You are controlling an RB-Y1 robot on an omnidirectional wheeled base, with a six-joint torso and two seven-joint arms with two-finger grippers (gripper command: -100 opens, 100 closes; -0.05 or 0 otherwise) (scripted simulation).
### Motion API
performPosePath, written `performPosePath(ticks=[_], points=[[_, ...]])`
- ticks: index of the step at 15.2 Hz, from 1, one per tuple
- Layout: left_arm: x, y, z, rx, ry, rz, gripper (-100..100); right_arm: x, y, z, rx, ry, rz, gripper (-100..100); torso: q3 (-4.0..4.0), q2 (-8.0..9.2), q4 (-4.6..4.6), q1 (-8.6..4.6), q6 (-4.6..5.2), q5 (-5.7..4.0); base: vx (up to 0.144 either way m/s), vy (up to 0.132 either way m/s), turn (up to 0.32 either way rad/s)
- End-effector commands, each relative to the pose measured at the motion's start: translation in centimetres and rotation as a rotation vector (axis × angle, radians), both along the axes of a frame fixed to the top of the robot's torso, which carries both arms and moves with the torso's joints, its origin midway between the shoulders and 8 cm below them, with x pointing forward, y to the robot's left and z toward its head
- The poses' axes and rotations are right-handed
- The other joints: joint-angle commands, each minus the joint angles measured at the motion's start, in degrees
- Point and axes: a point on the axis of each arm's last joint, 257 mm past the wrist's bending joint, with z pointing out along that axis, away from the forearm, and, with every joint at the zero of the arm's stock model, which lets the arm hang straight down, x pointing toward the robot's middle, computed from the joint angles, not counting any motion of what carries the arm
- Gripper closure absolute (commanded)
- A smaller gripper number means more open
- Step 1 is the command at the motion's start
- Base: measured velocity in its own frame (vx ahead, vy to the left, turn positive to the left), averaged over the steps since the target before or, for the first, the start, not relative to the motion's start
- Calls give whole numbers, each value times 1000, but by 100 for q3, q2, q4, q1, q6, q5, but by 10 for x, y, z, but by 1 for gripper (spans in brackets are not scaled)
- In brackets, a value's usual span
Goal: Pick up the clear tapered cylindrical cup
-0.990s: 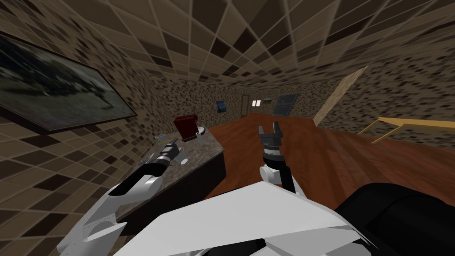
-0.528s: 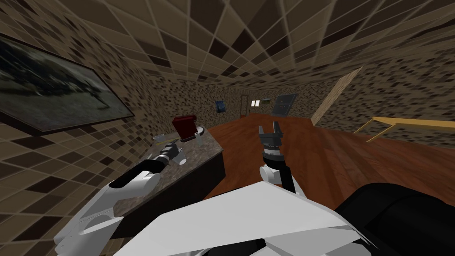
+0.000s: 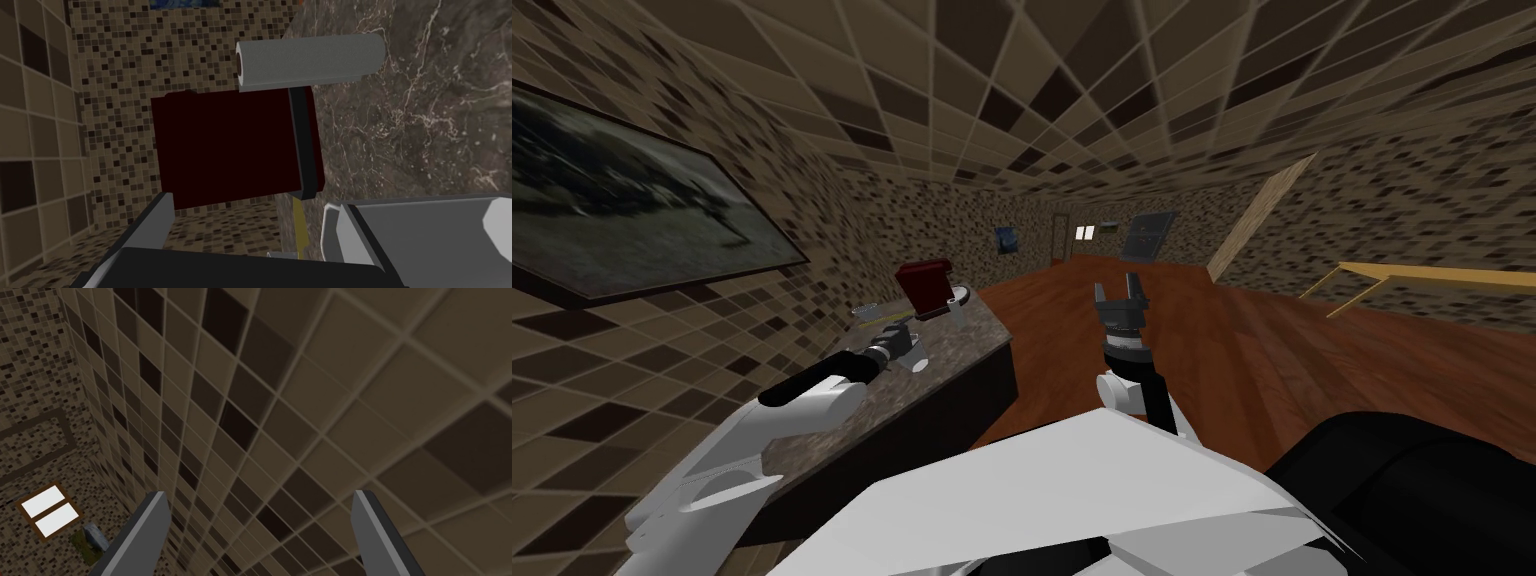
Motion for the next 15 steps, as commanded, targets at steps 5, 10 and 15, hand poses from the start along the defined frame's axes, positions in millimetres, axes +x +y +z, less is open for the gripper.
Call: performPosePath(ticks=[5, 10, 15], points=[[-3, 11, -16, -23, 110, 23, -100, 0, 0, 0, 0, 0, 0, 0, -1, -1, 0, 1, 0, 0, 0, -12, -22], [-6, 19, -25, -40, 179, 38, -100, 0, 0, 0, 0, 0, 0, 0, -1, -2, -1, 3, -1, 1, 3, -7, -19], [-9, 31, -31, -75, 274, 60, -100, 0, 0, 0, 0, 0, 0, 0, -1, -2, -1, 5, -2, 1, 5, -5, -24]])
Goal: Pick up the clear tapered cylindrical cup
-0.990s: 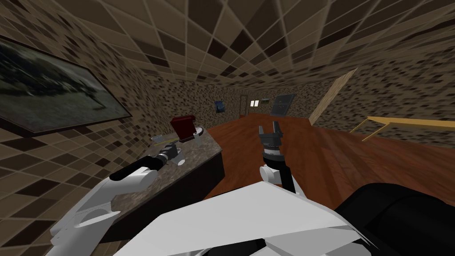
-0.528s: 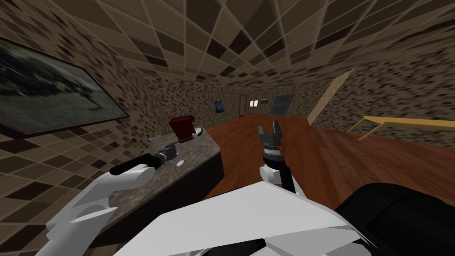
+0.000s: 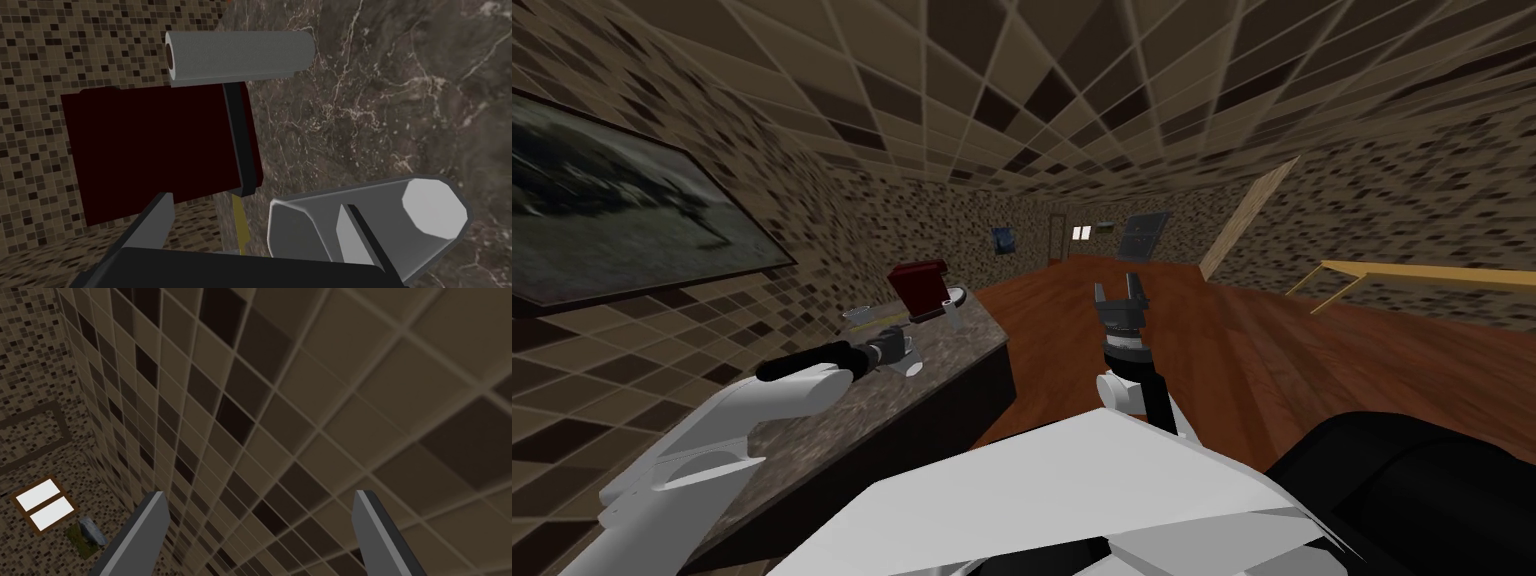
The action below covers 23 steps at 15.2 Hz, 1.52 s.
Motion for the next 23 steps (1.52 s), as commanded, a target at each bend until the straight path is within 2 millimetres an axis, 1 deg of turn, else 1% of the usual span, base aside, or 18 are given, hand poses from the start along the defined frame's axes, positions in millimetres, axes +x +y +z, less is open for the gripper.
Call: performPosePath(ticks=[1, 2, 3, 4, 6, 7, 8, 10, 11, 13, 15, 17, 18, 20, 21, 23], points=[[-3, 5, -4, -13, 43, 12, -100, 0, 0, 0, 0, 0, 0, 0, 0, 0, 0, 0, 0, 0, 10, -5, -40], [-6, 6, -8, -12, 63, 16, -100, 0, 0, 0, 0, 0, 0, 0, -1, -1, 0, 0, 0, 0, 9, -2, -14], [-6, 6, -9, -12, 64, 16, -100, 0, 0, 0, 0, 0, 0, 0, -1, -1, -1, 0, -1, 1, 7, 0, 2], [-7, 11, -7, -30, 93, 25, -100, 0, 0, 0, 0, 0, 0, 0, 0, 0, -1, 1, -2, 1, 13, 0, -27], [-12, 12, -15, -29, 129, 34, -100, 0, 0, 0, 0, 0, 0, 0, -2, -3, -1, 2, -1, 1, 15, 0, -27], [-12, 12, -15, -28, 131, 34, -100, 0, 0, 0, 0, 0, 0, 0, -2, -3, -1, 2, -1, 1, 9, 0, -2], [-14, 17, -14, -47, 160, 44, -100, 0, 0, 0, 0, 0, 0, 0, -1, -2, -1, 2, -2, 1, 12, 1, -31], [-20, 19, -21, -45, 197, 52, -100, 0, 0, 0, 0, 0, 0, 0, -2, -3, -1, 2, -1, 1, 16, 4, -25], [-20, 23, -18, -65, 215, 60, -100, 0, 0, 0, 0, 0, 0, 0, -2, -3, -1, 3, -1, 1, 23, 6, -37], [-28, 25, -26, -62, 259, 70, -100, 0, 0, 0, 0, 0, 0, 0, -4, -7, -2, 4, -1, 1, 22, 7, -25], [-32, 29, -26, -80, 293, 81, -100, 0, 0, 0, 0, 0, 0, 0, -3, -4, -2, 3, -2, 2, 15, 2, -7], [-38, 30, -32, -78, 327, 89, -100, 0, 0, 0, 0, 0, 0, 0, -4, -7, -2, 4, -1, 1, 23, 6, -28], [-40, 33, -29, -98, 347, 97, -100, 0, 0, 0, 0, 0, 0, 0, -4, -6, -2, 4, -2, 2, 26, 8, -32], [-48, 35, -36, -95, 387, 106, -100, 0, 0, 0, 0, 0, 0, 0, -5, -9, -2, 5, -1, 2, 27, 9, -25], [-49, 35, -36, -94, 390, 107, -100, 0, 0, 0, 0, 0, 0, 0, -5, -8, -2, 5, -1, 2, 14, 7, -1], [-57, 39, -38, -111, 439, 122, -100, 0, 0, 0, 0, 0, 0, 0, -4, -6, -2, 6, -1, 2, 24, 12, -28]])
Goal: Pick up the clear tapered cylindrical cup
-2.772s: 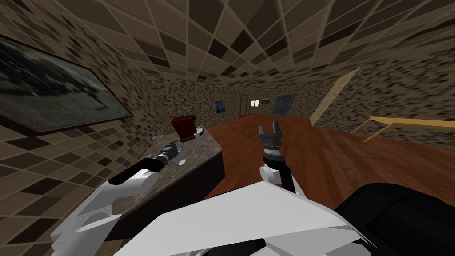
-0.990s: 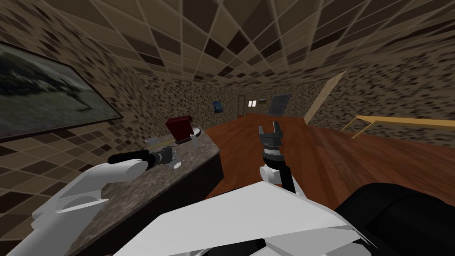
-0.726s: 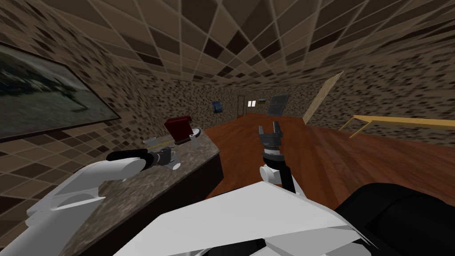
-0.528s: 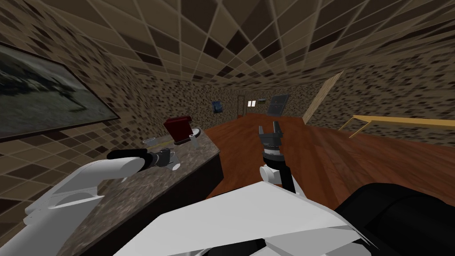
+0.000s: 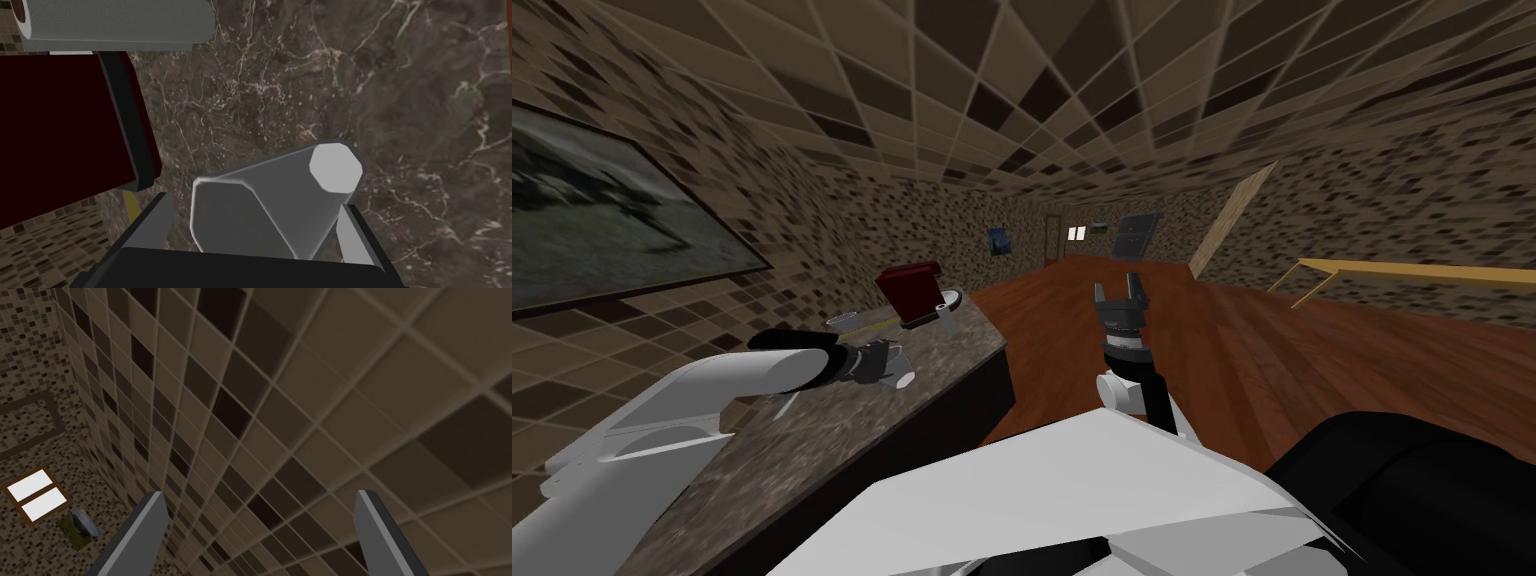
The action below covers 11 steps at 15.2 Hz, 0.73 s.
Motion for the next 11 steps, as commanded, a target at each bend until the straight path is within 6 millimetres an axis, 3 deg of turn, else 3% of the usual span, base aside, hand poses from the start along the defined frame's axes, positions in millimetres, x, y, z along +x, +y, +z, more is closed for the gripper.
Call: performPosePath(ticks=[1, 11], points=[[-9, 2, -5, -5, 41, 9, -100, 0, 0, 0, 0, 0, 0, 0, 0, 0, 0, 0, 0, 0, 22, 12, -17], [-48, 13, -11, -64, 241, 66, -100, 0, 0, 0, 0, 0, 0, 0, -3, -4, -1, 0, -1, 1, 35, 13, -26]])
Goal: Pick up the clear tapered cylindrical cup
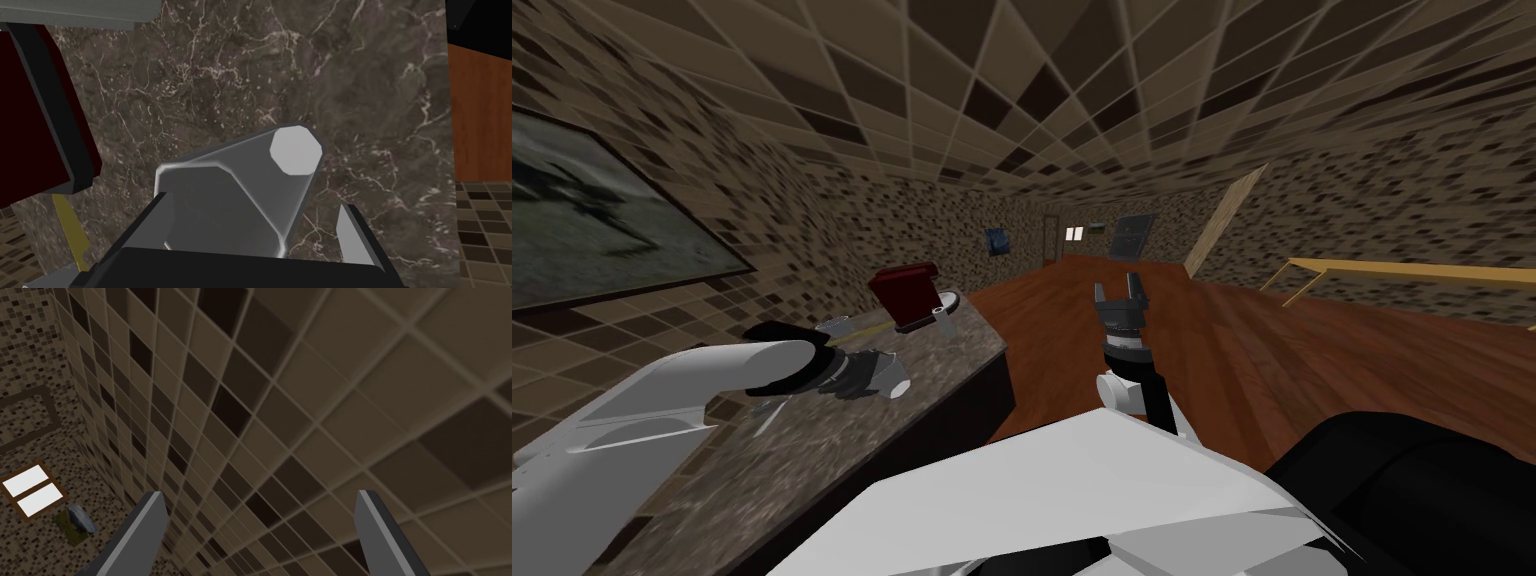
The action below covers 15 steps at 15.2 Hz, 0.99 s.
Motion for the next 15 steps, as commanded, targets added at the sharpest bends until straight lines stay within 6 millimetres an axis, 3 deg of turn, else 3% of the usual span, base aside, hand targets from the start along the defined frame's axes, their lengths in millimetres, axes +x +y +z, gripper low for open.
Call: performPosePath(ticks=[1, 15], points=[[-12, 2, -3, -9, 50, 11, -100, 0, 0, 0, 0, 0, 0, 0, 0, 0, 0, 0, 0, 0, 41, 11, -34], [-68, 7, -6, -62, 292, 60, -100, 0, 0, 0, 0, 0, 0, 0, 1, 1, 0, -3, -1, 0, 35, 10, -21]])
